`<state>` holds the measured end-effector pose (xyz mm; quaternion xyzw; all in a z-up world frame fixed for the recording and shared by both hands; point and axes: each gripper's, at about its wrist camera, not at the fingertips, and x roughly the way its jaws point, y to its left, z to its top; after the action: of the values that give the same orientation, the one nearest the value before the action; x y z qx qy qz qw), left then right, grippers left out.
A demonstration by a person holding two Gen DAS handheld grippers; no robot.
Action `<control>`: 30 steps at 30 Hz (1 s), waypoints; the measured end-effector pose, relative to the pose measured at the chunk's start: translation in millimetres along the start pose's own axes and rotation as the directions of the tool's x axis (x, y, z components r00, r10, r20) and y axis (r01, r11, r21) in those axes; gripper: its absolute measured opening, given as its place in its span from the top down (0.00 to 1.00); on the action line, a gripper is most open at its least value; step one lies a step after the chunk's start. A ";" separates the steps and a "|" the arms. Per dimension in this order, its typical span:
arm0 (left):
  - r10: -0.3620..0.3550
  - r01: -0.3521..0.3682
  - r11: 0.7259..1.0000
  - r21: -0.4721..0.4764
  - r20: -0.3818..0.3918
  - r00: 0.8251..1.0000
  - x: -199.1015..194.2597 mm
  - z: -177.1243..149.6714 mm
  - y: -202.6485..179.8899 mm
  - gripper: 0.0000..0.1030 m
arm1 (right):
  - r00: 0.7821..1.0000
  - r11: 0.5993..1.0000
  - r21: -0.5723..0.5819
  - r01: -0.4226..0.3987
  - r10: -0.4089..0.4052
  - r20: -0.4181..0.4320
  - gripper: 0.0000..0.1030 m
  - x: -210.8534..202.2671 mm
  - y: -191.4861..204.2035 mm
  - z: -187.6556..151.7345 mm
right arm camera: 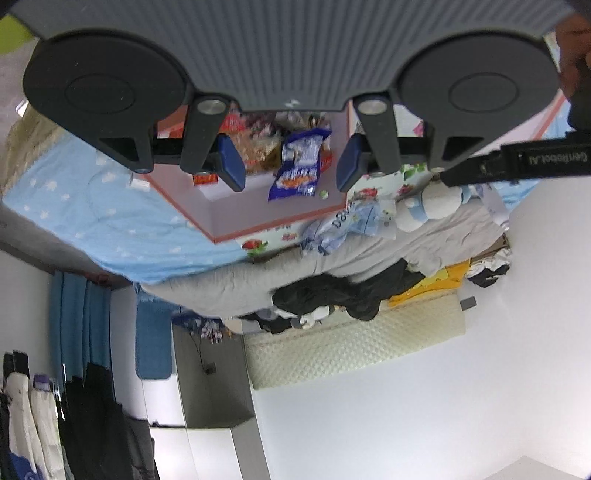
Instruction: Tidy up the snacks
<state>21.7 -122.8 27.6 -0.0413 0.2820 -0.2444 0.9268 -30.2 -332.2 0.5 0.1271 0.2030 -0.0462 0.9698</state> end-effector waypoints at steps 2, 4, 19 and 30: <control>0.015 -0.015 1.000 0.015 0.001 1.000 -4.2 -5.4 -3.1 0.28 | 1.000 1.000 -0.005 -0.001 0.001 -0.012 0.45 -3.5 1.2 -7.3; 0.039 -0.039 0.999 0.026 -0.001 0.999 -5.0 -10.7 -4.4 0.28 | 1.000 1.000 -0.021 0.005 -0.005 -0.026 0.45 -6.3 3.8 -14.7; 0.068 -0.069 0.998 -0.014 -0.047 0.997 18.7 -39.2 17.0 0.27 | 0.997 1.000 -0.023 0.021 -0.022 -0.074 0.45 0.0 2.6 -46.3; 0.077 -0.079 0.996 -0.034 -0.045 0.996 20.9 -39.4 24.0 0.27 | 0.997 0.999 -0.042 0.018 -0.022 -0.079 0.45 4.8 10.5 -49.6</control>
<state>25.7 -109.3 -21.1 -0.0412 0.3080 -0.2038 0.9284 -43.2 -309.1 -43.0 0.1066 0.2434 -0.0466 0.9629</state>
